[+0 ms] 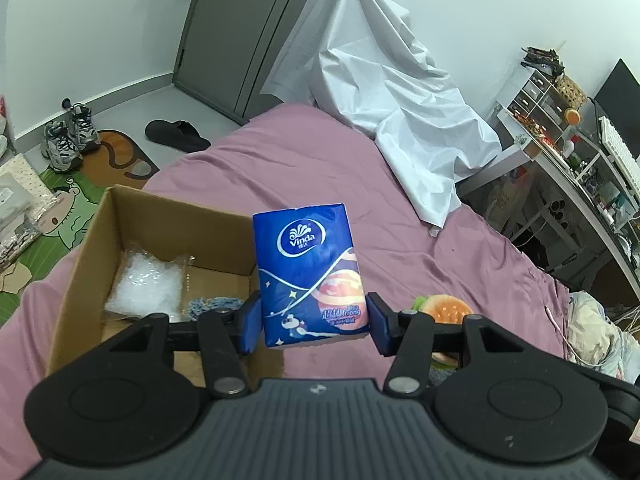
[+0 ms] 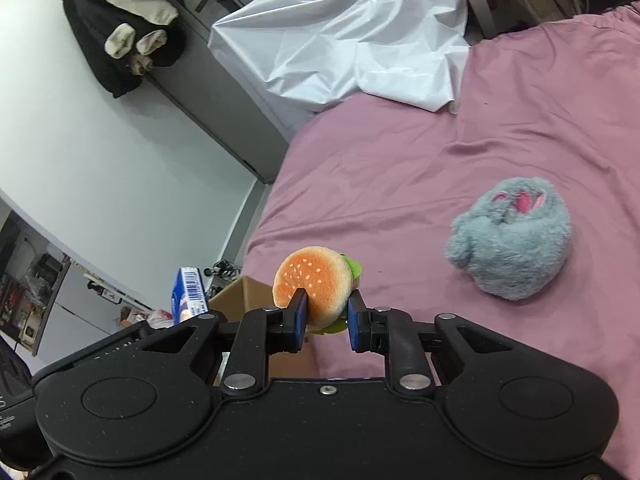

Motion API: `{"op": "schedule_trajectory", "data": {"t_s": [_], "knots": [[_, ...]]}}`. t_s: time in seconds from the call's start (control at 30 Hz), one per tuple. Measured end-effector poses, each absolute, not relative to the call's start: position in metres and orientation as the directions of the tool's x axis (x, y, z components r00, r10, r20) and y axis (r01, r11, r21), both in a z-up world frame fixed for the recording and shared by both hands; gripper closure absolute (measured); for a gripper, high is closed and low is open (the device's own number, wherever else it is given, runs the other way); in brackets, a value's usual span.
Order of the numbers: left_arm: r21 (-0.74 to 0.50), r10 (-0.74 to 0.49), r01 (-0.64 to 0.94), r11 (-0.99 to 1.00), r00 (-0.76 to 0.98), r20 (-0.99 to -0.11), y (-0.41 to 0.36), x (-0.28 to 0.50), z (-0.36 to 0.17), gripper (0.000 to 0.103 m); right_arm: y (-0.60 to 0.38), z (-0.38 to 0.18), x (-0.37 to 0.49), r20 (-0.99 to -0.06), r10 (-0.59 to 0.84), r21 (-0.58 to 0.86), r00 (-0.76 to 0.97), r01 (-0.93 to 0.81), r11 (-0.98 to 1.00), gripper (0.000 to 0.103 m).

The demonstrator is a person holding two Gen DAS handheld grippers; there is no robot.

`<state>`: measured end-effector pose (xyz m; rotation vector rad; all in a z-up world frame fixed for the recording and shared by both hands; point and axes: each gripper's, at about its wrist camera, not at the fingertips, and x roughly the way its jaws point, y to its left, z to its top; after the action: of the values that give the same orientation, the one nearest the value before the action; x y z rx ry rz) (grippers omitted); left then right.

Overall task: Organize soft objects
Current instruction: 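Carry the tissue pack with the left gripper and burger with the right over the box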

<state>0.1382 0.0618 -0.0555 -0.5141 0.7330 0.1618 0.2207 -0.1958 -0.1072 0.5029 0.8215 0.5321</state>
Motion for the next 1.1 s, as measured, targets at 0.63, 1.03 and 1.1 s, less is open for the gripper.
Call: {"op": "schedule_trajectory", "data": {"t_s": [0.63, 1.03, 1.1], "knots": [[-0.388, 0.004, -0.373, 0.843, 0.726, -0.688, 0.098, 0.112, -0.061, 0.051, -0.154, -0.092, 0.200, -0.494, 0.695, 0.614, 0.522, -0.356, 0.704, 0.082], [-0.361, 0.035, -0.426, 0.830, 0.685, -0.728, 0.117, 0.100, -0.077, 0.050, -0.129, -0.097, 0.190, -0.499, 0.728, 0.616, 0.471, -0.398, 0.680, 0.082], [-0.342, 0.057, -0.447, 0.827, 0.671, -0.739, 0.119, 0.098, -0.080, 0.050, -0.123, -0.098, 0.189, -0.504, 0.729, 0.611, 0.464, -0.404, 0.680, 0.082]]}}
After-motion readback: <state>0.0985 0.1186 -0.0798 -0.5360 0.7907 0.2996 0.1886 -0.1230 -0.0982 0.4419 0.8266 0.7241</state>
